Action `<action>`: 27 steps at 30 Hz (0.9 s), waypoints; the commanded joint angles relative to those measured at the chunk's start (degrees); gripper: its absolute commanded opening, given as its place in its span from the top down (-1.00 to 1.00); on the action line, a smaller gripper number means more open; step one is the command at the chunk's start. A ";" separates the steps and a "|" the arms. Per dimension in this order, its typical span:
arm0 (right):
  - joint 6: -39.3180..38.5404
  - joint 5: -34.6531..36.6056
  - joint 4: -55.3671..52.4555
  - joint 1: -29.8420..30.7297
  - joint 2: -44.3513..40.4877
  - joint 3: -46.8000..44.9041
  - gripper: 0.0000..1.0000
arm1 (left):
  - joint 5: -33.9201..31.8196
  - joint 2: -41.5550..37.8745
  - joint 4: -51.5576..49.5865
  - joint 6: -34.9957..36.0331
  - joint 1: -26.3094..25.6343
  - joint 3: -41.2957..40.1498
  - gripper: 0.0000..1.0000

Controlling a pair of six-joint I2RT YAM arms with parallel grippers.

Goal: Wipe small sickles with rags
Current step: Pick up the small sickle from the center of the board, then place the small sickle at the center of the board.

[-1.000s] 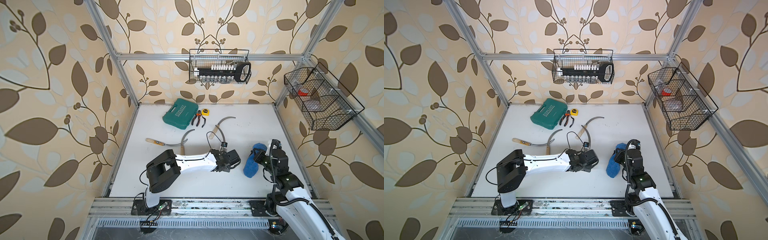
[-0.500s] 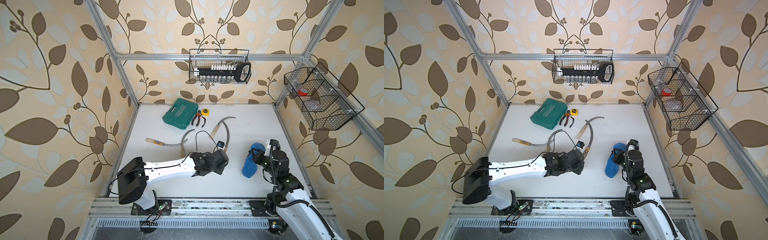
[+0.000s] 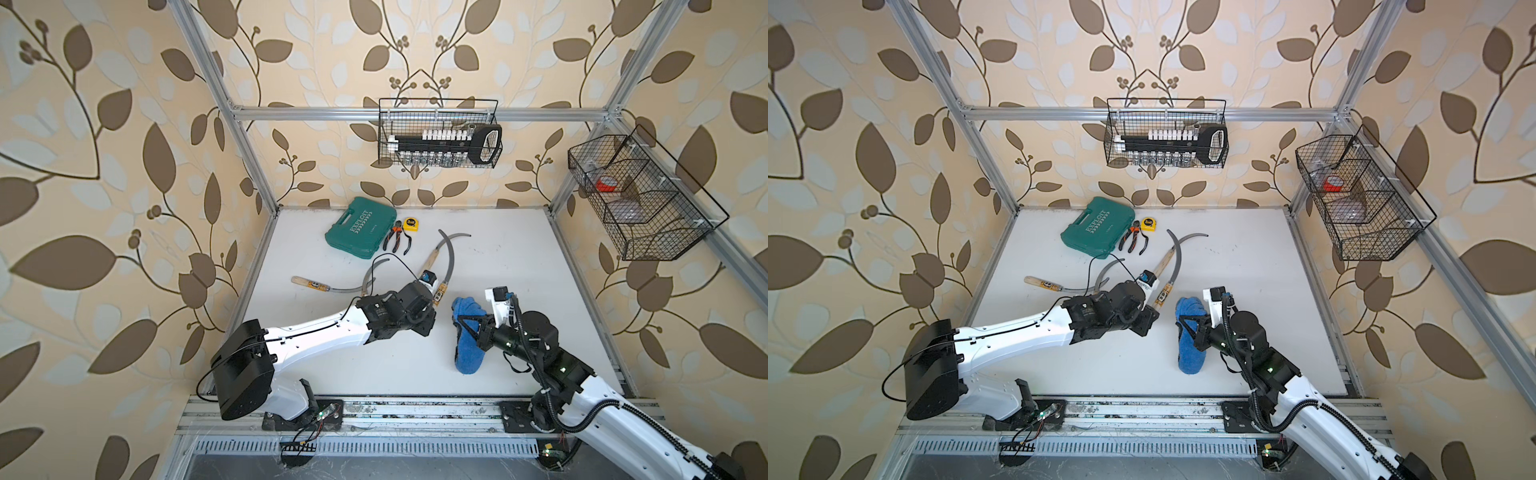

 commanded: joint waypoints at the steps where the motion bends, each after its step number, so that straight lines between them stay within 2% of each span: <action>1: 0.32 12.66 -1.51 1.34 0.74 2.29 1.00 | 5.38 0.77 2.59 2.20 0.03 -0.60 1.00; 5: 2.45 22.58 -5.36 1.13 0.59 2.39 1.00 | 8.31 7.00 3.22 3.82 0.03 -1.31 1.00; 8: 3.45 25.21 -7.45 -0.19 0.40 2.71 1.00 | 9.78 12.02 3.11 4.97 0.08 0.24 1.00; 14: 3.42 19.27 -8.30 -8.23 0.33 2.32 1.00 | 8.01 21.90 0.37 6.48 0.03 6.28 1.00; 18: 2.91 16.05 -8.11 -11.63 0.33 2.10 1.00 | 8.06 24.59 -0.02 7.45 0.03 8.06 0.97; 20: 2.70 14.89 -7.74 -12.54 0.63 2.05 1.00 | 8.88 23.99 1.30 8.05 0.03 7.08 0.63; 23: 2.47 13.82 -7.34 -13.17 1.27 2.18 1.00 | 9.29 22.13 3.67 8.53 0.03 4.26 0.24; 27: 2.25 12.97 -6.83 -13.42 1.88 2.15 1.00 | 8.43 20.19 6.80 8.66 -0.05 -0.22 0.02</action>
